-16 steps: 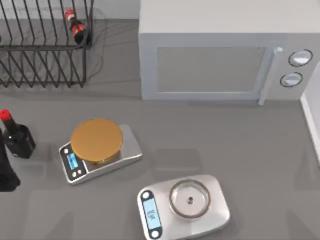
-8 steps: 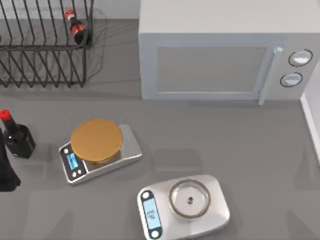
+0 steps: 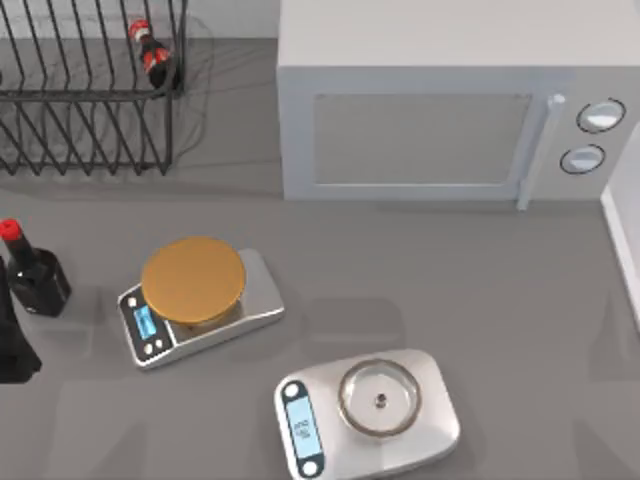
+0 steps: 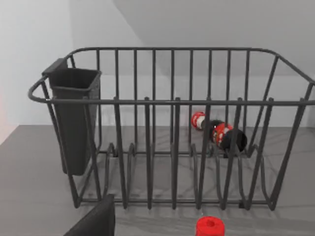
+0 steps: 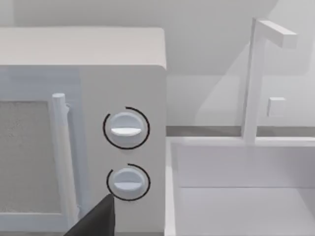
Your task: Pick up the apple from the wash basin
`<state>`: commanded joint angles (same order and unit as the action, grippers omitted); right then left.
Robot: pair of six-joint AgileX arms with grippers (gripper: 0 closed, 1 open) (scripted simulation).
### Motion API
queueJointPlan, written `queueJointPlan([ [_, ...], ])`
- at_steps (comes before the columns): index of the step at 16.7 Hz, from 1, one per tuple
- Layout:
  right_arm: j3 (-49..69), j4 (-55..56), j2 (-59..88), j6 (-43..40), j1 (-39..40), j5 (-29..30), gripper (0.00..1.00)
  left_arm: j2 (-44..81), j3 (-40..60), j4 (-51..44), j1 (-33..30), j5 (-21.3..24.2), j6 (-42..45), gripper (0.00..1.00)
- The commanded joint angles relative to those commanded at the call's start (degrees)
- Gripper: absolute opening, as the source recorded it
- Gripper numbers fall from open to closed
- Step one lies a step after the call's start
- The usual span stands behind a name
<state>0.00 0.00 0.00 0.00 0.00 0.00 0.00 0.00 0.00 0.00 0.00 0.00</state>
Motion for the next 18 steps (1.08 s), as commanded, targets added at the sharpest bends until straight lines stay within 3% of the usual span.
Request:
queueJointPlan([
  [10,1.7,-1.1,1.7,-0.3,-0.3,0.0,1.00,0.0,0.0,0.0,0.0,0.0,0.0,1.00],
  [18,26.6,-17.6,32.1,-4.1,-4.4,0.0,1.00,0.0,0.0,0.0,0.0,0.0,0.0,1.00],
])
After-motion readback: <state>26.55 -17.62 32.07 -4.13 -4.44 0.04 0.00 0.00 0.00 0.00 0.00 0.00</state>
